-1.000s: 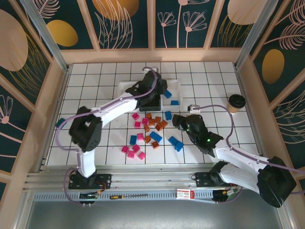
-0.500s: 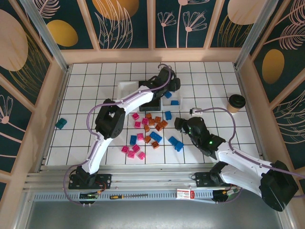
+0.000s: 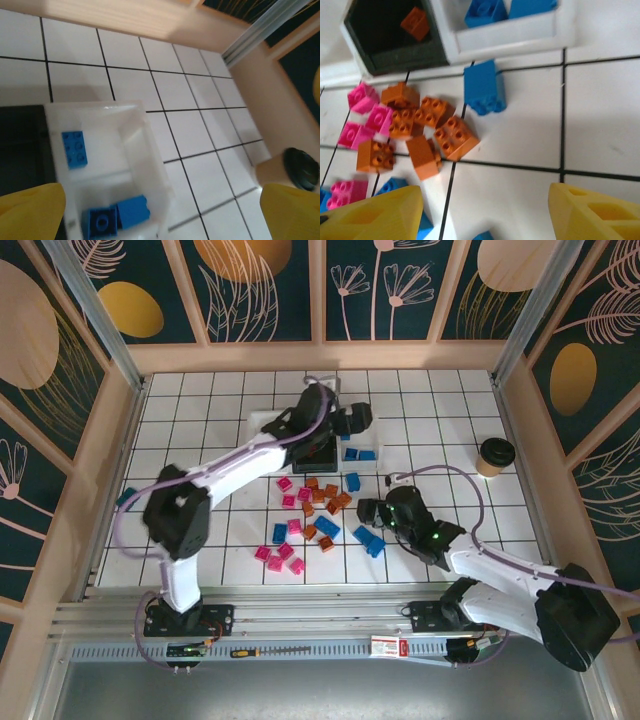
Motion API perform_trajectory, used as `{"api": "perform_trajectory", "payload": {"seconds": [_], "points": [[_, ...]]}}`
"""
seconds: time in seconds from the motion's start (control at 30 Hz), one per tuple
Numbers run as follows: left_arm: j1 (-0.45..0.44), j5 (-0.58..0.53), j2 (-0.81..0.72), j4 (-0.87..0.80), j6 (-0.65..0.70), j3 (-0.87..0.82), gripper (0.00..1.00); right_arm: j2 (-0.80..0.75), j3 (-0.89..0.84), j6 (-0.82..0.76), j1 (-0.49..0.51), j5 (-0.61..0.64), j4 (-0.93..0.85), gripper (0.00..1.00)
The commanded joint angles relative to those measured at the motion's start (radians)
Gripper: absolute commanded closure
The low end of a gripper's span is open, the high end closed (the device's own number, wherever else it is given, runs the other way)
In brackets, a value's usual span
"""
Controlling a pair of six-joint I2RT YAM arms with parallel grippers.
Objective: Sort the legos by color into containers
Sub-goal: Place the lego in the container, then pick up the lego from the bottom-center of the table.
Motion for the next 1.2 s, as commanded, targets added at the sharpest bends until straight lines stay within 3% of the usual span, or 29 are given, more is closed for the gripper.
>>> {"api": "perform_trajectory", "payload": {"seconds": [0.0, 0.27, 0.57, 0.9, 1.17], "points": [[-0.003, 0.040, -0.155, 0.153, -0.057, -0.228, 0.01, 0.051, 0.037, -0.042, 0.049, -0.081, 0.010, 0.34], [-0.004, -0.076, -0.512, 0.128, -0.092, -0.673, 0.01, 0.245, 0.143, -0.101, 0.211, -0.086, 0.049, 0.38], [-0.002, -0.220, -0.793, -0.032, -0.112, -0.866, 0.01, 0.327, 0.205, 0.006, 0.368, 0.022, -0.123, 0.39], [-0.003, -0.295, -0.837, -0.071, -0.102, -0.900, 0.01, 0.486, 0.267, 0.016, 0.400, 0.054, -0.088, 0.38], [-0.003, -0.297, -0.827, -0.070, -0.111, -0.911, 0.01, 0.548, 0.313, -0.009, 0.401, 0.113, -0.102, 0.51]]}}
